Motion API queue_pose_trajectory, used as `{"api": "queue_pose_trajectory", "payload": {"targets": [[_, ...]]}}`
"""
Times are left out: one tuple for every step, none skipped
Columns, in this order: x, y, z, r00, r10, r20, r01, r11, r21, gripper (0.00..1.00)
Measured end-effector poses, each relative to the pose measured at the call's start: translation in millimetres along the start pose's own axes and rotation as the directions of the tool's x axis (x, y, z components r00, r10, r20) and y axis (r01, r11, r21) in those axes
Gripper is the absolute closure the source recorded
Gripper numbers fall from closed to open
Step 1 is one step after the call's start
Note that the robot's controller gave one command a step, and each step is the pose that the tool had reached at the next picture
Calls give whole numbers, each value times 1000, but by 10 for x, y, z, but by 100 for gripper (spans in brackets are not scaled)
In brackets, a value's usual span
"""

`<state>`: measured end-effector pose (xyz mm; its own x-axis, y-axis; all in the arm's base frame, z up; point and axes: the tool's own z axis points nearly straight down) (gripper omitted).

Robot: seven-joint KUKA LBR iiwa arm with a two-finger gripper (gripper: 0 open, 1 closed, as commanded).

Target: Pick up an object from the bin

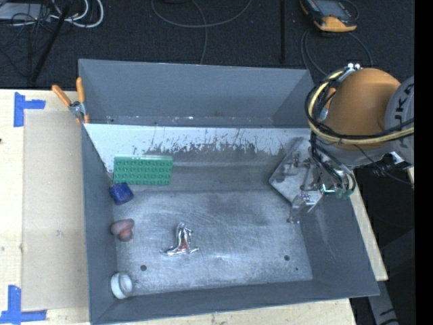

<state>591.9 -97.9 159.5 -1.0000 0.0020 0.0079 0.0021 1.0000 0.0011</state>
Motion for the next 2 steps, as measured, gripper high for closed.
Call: {"api": "queue_pose_trajectory", "payload": {"targets": [[904, 507, 409, 915, -403, 1, 403, 915, 0, 0], [241, 1462, -85, 998, -55, 11, 55, 998, -1, 0]]}}
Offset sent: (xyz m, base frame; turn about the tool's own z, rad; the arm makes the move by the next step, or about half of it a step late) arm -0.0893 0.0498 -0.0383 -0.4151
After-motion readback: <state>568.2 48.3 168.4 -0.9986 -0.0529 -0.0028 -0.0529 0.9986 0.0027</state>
